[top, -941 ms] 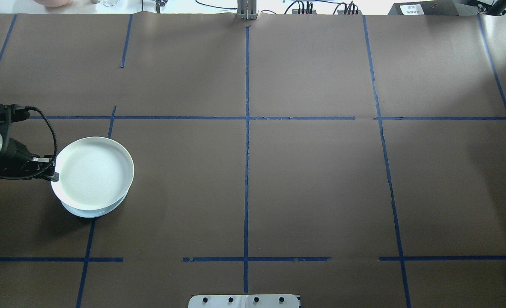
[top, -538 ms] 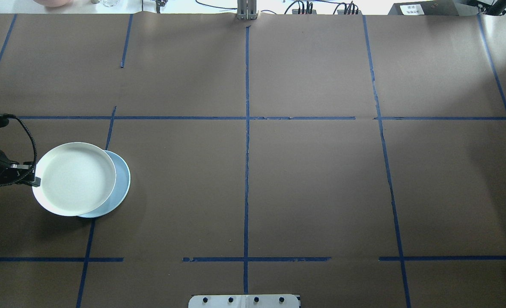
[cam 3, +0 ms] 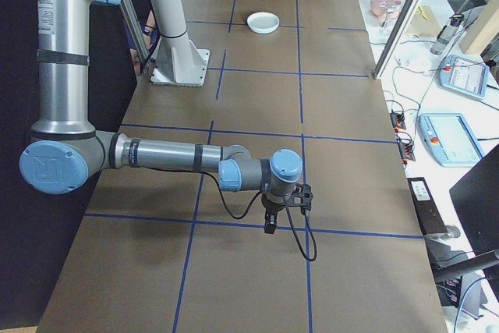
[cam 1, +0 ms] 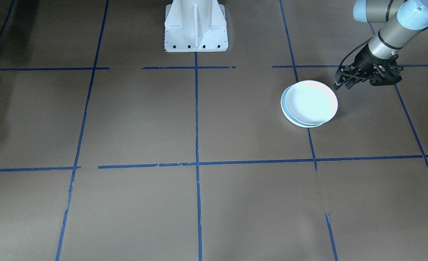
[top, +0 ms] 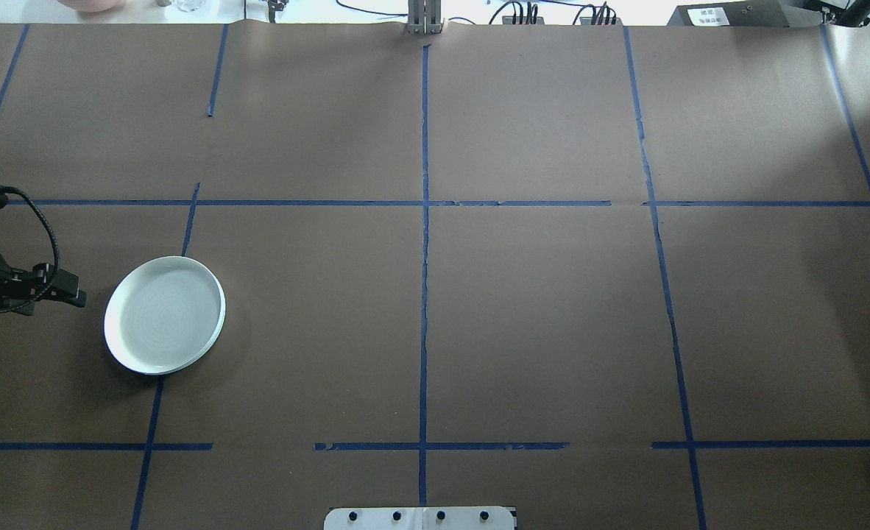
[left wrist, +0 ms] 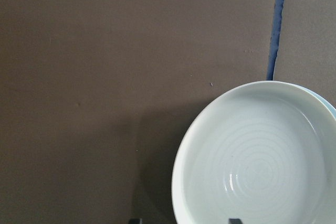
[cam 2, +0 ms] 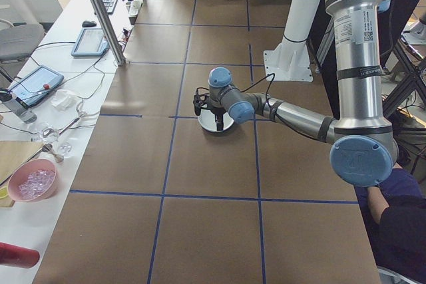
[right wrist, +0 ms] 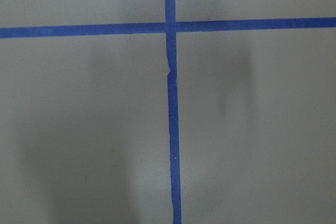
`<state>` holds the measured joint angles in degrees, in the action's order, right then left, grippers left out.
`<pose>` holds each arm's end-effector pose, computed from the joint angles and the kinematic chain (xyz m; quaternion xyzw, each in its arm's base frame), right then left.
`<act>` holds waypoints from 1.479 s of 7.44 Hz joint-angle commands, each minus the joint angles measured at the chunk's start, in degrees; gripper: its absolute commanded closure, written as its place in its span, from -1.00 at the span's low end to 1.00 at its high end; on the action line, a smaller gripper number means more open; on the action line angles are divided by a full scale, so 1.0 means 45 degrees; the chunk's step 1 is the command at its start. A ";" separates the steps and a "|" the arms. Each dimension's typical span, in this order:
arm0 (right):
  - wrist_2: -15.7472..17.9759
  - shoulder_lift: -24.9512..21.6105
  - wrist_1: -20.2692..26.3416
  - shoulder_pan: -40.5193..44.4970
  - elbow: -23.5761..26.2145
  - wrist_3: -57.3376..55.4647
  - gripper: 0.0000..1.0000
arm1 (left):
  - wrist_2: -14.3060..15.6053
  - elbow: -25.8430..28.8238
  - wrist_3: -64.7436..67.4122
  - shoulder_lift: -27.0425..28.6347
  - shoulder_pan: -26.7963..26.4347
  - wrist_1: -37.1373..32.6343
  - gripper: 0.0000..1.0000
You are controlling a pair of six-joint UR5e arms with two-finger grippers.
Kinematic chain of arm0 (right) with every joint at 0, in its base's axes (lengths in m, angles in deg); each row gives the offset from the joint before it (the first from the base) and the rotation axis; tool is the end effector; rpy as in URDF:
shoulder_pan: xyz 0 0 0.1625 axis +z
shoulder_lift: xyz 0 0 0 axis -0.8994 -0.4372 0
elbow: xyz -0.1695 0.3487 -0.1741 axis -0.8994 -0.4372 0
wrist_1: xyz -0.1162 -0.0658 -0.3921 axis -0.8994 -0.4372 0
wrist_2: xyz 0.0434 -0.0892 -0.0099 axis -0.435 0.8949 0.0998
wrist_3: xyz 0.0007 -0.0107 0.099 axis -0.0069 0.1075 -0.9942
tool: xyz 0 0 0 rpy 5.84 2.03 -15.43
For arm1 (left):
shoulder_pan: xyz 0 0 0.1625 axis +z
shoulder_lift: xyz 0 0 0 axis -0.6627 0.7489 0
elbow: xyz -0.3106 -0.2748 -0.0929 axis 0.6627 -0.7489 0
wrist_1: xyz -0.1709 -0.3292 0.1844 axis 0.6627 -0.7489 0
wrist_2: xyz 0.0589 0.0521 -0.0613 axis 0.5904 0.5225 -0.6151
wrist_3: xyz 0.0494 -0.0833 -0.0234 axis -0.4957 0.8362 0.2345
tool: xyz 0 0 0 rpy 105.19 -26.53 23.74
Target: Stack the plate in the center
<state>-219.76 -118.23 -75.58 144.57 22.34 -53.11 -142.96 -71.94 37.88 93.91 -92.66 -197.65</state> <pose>-0.0111 -0.4687 0.6872 -0.0439 -0.3571 0.0096 0.9330 0.2204 -0.3935 0.4831 -0.0033 0.4422 -0.0668 0.8944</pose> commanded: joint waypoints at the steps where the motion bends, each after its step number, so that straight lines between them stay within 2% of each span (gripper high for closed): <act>1: 0.0000 0.0000 0.0000 0.0004 0.0000 0.0000 -1.00 | 0.0034 -0.0052 -0.1686 -0.0093 -0.1318 0.0226 -1.00; 4: 0.0000 0.0000 0.0000 0.0004 0.0000 0.0000 -1.00 | 0.0112 0.1095 -0.8806 -0.0054 -0.4615 0.2058 -1.00; 6: 0.0000 0.0000 0.0000 0.0004 0.0000 0.0000 -1.00 | -0.0159 0.2345 -1.1804 0.0082 -0.7113 0.2431 -1.00; 7: 0.0000 0.0000 0.0000 0.0004 0.0000 0.0000 -1.00 | -0.1360 0.2873 -1.4467 0.0083 -0.8327 0.3053 -1.00; 8: 0.0000 0.0000 0.0000 0.0004 0.0000 0.0000 -1.00 | -0.1797 0.2955 -1.5441 0.0141 -0.8899 0.4181 -1.00; 9: 0.0000 0.0000 0.0000 0.0004 0.0000 0.0000 -1.00 | -0.1840 0.2976 -1.5470 0.0161 -0.8963 0.4830 -1.00; 10: 0.0000 0.0000 0.0000 0.0004 0.0000 0.0000 -1.00 | -0.1976 0.3169 -1.5451 0.0122 -0.8983 0.4972 -1.00; 11: 0.0000 0.0000 0.0000 0.0004 0.0000 0.0000 -1.00 | -0.2384 0.3577 -1.5354 0.0122 -0.8983 0.5012 -1.00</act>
<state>-219.76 -118.23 -75.58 144.58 22.35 -53.11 -151.92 -57.60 -31.15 94.49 -132.79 -176.09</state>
